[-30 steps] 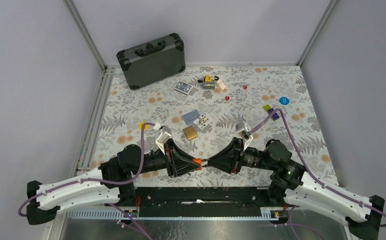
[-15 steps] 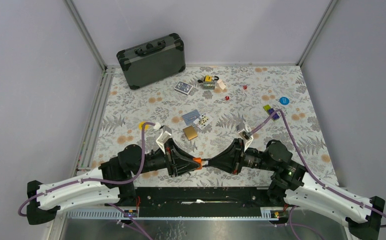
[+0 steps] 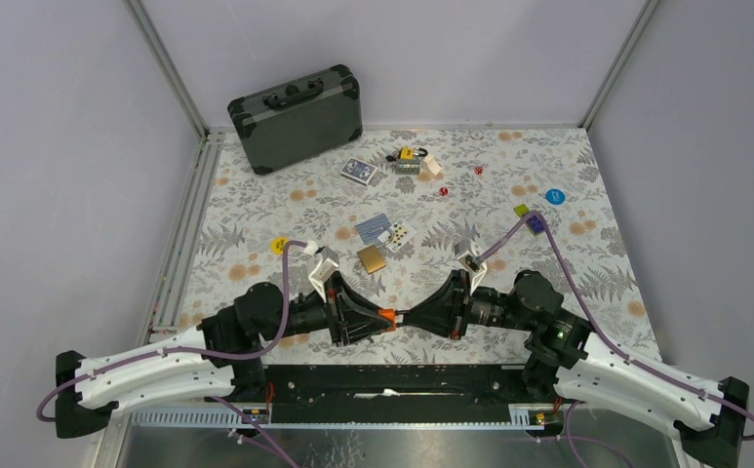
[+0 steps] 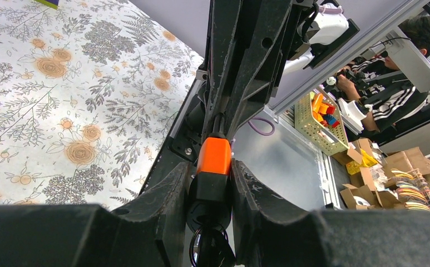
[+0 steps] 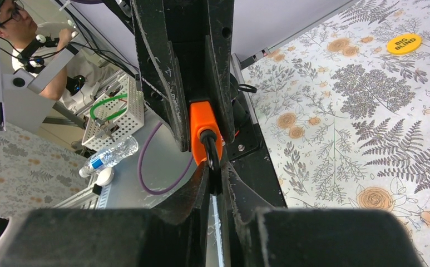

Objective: Lock with the key
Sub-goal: Lock the lock.

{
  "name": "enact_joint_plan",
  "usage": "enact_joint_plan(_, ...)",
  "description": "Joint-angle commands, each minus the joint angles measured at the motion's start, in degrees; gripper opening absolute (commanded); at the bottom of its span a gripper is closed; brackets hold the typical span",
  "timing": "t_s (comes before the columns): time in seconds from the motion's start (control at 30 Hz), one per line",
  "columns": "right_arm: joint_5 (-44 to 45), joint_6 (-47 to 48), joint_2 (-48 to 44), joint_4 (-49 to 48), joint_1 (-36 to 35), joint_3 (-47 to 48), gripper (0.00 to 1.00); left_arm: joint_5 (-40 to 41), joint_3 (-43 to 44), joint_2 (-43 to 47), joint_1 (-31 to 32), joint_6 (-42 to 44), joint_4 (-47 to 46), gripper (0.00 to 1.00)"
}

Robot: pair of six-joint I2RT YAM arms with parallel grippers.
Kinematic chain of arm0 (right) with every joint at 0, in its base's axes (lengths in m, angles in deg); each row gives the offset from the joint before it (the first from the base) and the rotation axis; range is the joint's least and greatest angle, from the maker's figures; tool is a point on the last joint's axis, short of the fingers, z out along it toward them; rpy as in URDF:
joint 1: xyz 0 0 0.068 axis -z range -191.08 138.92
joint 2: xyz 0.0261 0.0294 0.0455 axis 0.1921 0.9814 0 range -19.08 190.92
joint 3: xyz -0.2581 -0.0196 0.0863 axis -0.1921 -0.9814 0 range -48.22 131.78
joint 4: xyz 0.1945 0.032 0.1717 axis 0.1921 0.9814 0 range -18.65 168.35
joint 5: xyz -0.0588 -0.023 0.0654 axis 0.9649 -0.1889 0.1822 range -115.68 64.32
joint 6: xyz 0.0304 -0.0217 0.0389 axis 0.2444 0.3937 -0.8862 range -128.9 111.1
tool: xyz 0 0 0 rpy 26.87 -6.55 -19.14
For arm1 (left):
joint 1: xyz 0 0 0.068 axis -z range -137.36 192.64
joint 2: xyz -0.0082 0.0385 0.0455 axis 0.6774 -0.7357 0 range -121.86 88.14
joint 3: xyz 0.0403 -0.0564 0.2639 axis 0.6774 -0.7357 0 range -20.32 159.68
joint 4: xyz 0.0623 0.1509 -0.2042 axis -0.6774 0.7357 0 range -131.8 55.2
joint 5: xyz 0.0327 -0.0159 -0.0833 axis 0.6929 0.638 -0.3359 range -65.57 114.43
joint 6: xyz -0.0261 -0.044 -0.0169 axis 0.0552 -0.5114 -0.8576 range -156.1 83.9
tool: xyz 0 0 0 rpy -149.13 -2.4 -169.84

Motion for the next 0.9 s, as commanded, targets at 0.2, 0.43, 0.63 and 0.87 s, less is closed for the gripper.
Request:
enact_joint_plan(0.2, -2.74, -1.12, 4.16, -4.47, -0.08, -0.3, 0.0, 1.55, 0.06, 1.55, 0.22, 1.01, -9.71, 0.0)
enact_joint_plan(0.43, -4.72, -1.16, 7.01, -5.03, -0.08, 0.46, 0.0, 2.76, 0.67, -0.3, 0.22, 0.33, -9.28, 0.0)
enact_joint_plan(0.63, -4.96, -1.15, 7.94, -5.66, -0.1, 0.43, 0.0, 2.41, 0.8, -0.81, 0.22, 0.2, -10.18, 0.0)
enact_joint_plan(0.87, -5.42, -1.39, 8.3, -6.88, -0.08, -0.03, 0.0, 1.64, 0.85, -1.74, 0.22, 0.03, -11.04, 0.0)
